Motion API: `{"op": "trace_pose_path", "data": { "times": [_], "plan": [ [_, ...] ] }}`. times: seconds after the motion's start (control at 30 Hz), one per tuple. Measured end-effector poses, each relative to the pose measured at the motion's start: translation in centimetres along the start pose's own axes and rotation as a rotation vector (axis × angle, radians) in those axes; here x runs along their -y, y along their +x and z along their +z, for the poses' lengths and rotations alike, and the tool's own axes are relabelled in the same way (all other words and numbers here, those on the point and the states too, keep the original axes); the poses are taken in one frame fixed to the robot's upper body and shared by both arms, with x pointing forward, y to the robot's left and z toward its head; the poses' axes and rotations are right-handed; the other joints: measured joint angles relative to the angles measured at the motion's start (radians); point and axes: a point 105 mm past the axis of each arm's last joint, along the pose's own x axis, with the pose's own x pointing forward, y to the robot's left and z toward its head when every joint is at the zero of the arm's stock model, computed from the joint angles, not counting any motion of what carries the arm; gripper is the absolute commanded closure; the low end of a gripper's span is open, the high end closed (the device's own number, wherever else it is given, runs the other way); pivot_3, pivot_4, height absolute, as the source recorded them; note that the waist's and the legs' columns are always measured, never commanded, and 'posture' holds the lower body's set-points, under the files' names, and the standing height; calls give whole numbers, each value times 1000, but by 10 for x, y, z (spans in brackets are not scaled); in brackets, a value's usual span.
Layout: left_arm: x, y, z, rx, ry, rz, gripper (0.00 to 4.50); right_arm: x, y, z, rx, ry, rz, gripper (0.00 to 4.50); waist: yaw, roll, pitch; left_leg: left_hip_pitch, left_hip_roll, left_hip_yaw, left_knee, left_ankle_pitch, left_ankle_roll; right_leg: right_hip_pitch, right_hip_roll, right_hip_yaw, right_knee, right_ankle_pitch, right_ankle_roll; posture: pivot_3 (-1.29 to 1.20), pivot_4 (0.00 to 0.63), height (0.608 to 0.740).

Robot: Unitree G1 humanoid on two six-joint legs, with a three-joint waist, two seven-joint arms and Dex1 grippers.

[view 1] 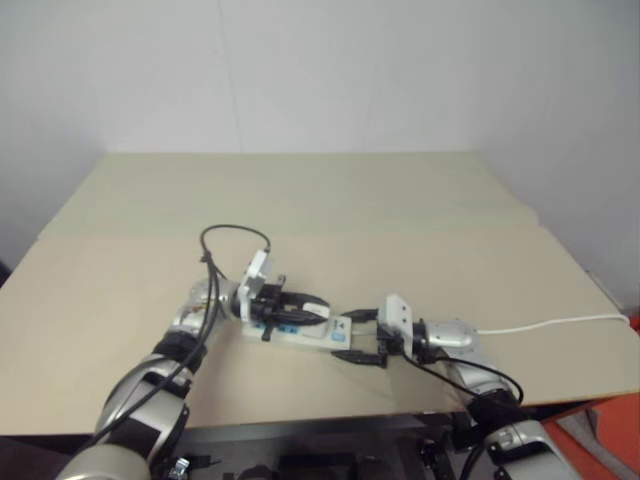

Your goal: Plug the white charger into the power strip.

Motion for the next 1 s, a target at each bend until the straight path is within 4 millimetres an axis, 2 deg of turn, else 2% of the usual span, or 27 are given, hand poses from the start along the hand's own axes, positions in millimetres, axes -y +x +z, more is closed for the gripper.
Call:
{"op": "trace_pose_path", "data": {
  "times": [0.23, 0.43, 1.0],
  "plan": [
    [-4, 1, -10, -13, 3, 26, 3483, 0, 0, 0, 0, -2, 0, 1084, 0, 0, 0, 0, 0, 0, 0, 0, 0, 0, 0, 0, -1, 0, 0, 0, 150, 740],
    [-6, 2, -10, -29, 17, 22, 3483, 0, 0, -1, -2, 0, -11, 1084, 1, 0, 0, 0, 0, 0, 0, 0, 0, 1, 0, 0, 0, 0, 0, 0, 150, 740],
    [0, -3, -19, -37, 98, 41, 3483, -2, 0, -2, 1, 5, -24, 1084, 2, 0, -2, 3, 0, 0, 0, 0, 1, 3, 0, 0, 0, 0, 0, 0, 150, 740]
  ]
}}
